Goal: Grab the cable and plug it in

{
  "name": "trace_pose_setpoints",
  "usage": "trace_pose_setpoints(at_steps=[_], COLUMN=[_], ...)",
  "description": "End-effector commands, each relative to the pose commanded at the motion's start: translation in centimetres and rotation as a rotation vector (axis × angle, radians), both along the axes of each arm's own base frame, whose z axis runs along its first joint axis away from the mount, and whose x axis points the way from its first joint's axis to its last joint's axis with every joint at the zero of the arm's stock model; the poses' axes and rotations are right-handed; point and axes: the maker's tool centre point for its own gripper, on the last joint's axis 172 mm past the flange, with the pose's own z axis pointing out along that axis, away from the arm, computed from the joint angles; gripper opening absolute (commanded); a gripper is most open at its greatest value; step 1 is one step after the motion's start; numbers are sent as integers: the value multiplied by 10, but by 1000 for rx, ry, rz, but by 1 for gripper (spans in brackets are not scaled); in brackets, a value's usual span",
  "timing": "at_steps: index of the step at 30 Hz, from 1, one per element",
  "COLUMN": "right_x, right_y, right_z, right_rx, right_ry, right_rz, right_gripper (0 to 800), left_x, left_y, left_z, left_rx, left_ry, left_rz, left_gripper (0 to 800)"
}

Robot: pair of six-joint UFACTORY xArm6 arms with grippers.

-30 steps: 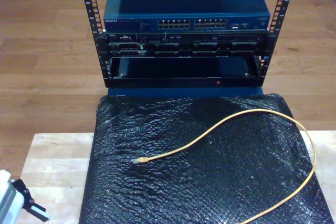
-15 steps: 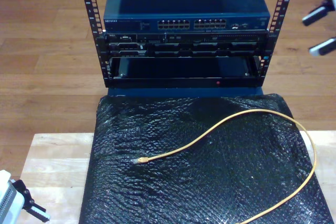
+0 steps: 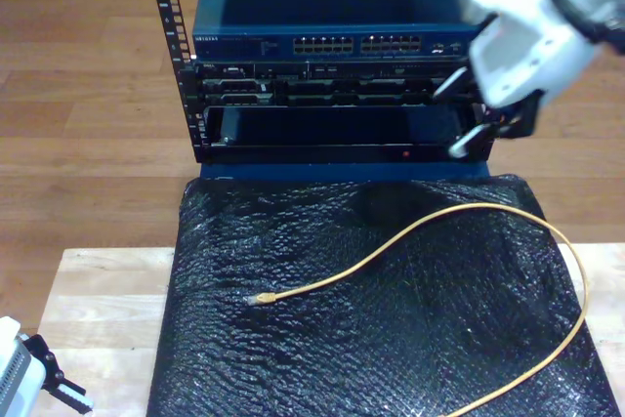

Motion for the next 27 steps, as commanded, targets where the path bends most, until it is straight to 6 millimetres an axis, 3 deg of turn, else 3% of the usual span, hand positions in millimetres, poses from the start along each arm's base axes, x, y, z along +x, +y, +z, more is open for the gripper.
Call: trace_pose_setpoints(at_steps=[10, 20, 27], right_x=[-24, -48, -59], right_y=[46, 98, 116], right_z=[-64, -94, -113], right_rx=[-258, -353, -460], right_ry=[-48, -94, -123], right_rz=[67, 46, 27], right_gripper=[796, 780, 774], left_x=[0, -2, -2], left_y=[0, -2, -2], left_z=[0, -1, -1], left_rx=[-1, -5, -6], left_ry=[1, 5, 5], left_rz=[0, 0, 2], left_gripper=[800, 800, 800])
